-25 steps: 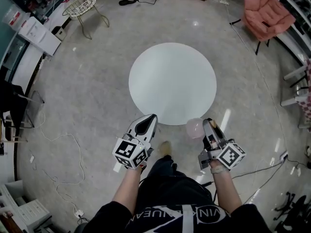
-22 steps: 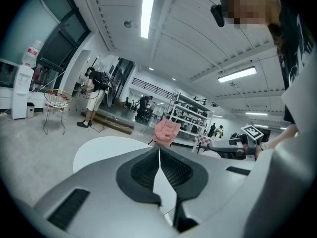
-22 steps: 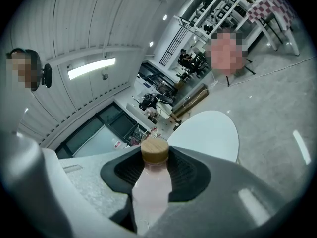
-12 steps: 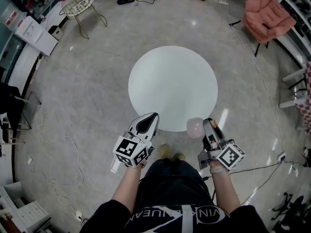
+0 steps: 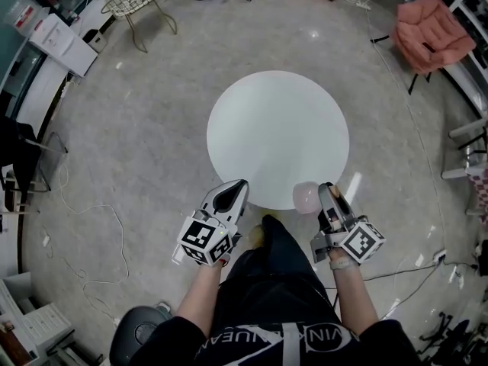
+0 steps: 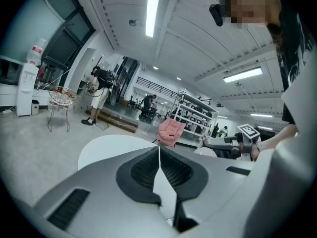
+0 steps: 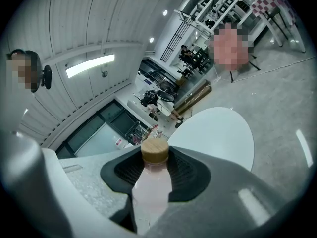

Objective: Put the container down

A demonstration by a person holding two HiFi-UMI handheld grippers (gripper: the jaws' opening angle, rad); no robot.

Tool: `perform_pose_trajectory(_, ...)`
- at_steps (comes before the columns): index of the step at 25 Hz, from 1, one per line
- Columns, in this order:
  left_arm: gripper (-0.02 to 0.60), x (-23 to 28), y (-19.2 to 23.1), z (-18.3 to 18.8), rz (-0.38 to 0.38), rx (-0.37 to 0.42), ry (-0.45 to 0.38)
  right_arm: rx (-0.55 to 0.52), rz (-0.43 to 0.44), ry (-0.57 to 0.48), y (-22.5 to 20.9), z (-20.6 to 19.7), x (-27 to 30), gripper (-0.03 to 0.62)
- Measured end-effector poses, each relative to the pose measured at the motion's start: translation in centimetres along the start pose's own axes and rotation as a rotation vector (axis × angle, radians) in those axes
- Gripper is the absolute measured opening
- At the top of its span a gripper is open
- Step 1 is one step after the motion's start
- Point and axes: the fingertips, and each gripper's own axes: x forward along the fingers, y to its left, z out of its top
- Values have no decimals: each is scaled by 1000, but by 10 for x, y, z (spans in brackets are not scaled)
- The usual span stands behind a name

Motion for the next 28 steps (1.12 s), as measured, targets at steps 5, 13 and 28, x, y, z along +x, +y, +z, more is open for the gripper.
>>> perform_pose_trajectory(5,15,9,8,2,18,-19,8,-3,15,34,-2,5,23,137)
perform_pose_trajectory(13,15,41,21,-3,28,-36,22,-30,20,92,-24,10,61,137)
perform_pose_trajectory(28,15,77,21,-29,39,-30,63,-121,13,195,-59,5,98,137)
